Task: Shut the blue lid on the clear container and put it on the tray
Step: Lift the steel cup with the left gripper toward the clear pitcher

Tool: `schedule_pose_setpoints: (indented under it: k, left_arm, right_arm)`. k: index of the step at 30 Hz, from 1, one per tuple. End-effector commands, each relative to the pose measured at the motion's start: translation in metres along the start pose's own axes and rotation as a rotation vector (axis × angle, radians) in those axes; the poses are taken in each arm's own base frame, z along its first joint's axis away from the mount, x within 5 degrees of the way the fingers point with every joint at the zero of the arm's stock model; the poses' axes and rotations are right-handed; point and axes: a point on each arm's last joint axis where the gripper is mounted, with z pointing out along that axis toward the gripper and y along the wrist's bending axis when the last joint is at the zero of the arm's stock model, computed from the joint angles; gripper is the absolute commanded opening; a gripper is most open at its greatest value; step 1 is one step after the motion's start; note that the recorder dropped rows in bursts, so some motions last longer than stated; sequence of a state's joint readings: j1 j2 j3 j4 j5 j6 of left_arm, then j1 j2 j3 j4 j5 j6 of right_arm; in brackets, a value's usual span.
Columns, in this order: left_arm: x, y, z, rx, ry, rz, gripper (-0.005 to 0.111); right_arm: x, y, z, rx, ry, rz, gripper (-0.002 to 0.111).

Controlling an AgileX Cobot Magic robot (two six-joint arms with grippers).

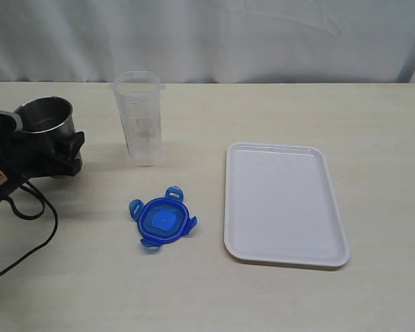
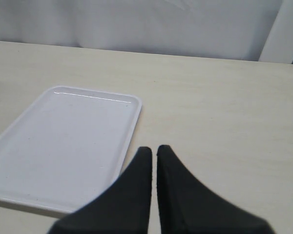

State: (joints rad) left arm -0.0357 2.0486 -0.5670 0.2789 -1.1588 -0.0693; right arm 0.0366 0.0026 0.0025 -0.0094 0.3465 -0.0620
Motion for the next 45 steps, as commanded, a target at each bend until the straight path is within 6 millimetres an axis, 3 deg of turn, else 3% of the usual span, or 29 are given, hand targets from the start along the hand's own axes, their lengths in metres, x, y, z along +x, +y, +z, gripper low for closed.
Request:
schedule_pose_setpoints:
  k: [1,12,25,38,45]
  left_arm:
    - [-0.026,0.000,-0.003,0.004,-0.125,0.008,0.000]
    - [-0.065,-0.002,-0.014,-0.010,-0.250,0.119,0.000]
    - [-0.079,-0.003,-0.007,0.010,-0.303,0.289,0.000]
    - [-0.082,-0.003,-0.006,-0.030,-0.314,0.525,0.000]
    - [-0.081,-0.003,-0.005,-0.034,-0.313,0.552,0.000]
  right_arm:
    - [-0.001,0.000,0.000,0.000,-0.010,-0.006,0.004]
    - [-0.001,0.000,0.000,0.000,-0.010,-0.006,0.004]
    - [-0.001,0.000,0.000,0.000,-0.010,-0.006,0.004]
    - [-0.001,0.000,0.000,0.000,-0.010,-0.006,0.004]
    - [-0.001,0.000,0.000,0.000,-0.010,-0.006,0.004]
